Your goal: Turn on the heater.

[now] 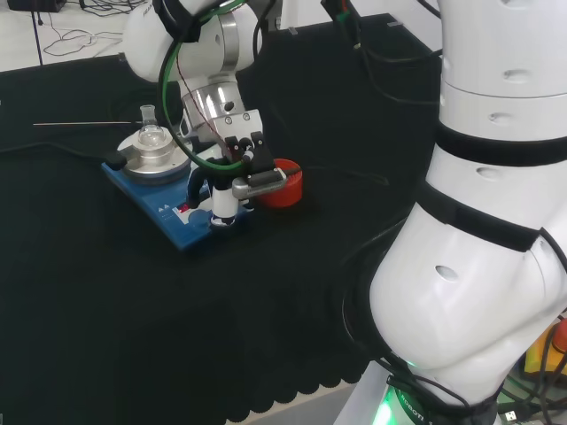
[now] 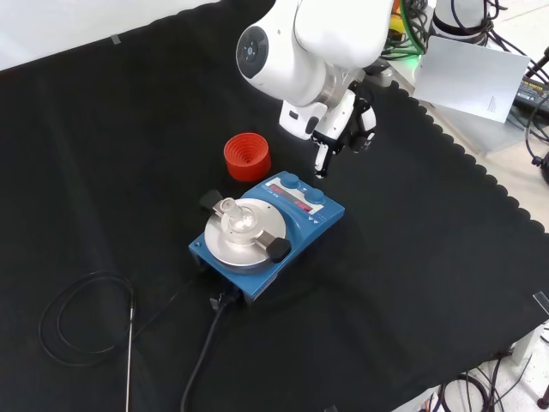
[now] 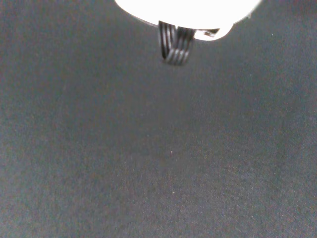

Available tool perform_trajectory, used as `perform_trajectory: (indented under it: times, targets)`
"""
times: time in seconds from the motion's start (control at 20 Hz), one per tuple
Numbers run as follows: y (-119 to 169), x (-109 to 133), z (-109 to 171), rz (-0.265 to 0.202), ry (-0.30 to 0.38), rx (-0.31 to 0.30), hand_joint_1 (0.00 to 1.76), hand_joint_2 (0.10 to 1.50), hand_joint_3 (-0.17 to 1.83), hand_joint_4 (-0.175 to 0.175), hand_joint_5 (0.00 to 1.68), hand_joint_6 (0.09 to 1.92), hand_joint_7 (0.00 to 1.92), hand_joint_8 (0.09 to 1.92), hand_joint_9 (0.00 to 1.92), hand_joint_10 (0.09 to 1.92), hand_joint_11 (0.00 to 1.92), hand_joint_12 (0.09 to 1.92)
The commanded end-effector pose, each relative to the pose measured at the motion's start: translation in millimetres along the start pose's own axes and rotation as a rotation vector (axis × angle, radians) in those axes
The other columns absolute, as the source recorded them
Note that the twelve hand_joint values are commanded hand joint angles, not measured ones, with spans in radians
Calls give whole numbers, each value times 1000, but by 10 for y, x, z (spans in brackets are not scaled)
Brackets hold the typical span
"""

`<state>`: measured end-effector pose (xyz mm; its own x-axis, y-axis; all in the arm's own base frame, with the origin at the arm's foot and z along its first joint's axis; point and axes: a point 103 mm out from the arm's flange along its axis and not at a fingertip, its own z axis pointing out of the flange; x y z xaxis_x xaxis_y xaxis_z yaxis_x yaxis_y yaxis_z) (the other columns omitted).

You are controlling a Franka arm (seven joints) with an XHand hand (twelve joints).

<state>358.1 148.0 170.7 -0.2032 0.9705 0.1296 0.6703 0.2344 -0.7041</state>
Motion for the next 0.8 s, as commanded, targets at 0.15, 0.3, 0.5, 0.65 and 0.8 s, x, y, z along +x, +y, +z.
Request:
perform_trajectory:
  times: [0.15,0.3,0.5,0.65,0.8]
  targets:
    - [-75,-278,15,-7,18,13,1377,611,1036,-33,318,316,1458,1669,1602,1353,1261,1199]
    - [57,-154,21,14,6,29,1377,612,1038,-33,320,311,1457,1669,1602,1353,1261,1198]
    - [104,-102,23,3,15,21,1376,612,1040,-33,323,305,1457,1670,1602,1353,1263,1198]
    - [97,-119,24,-3,19,18,1376,611,1040,-33,325,300,1457,1670,1602,1353,1263,1198]
    - [101,-116,22,1,14,18,1376,611,1042,-33,326,296,1458,1669,1602,1353,1264,1198]
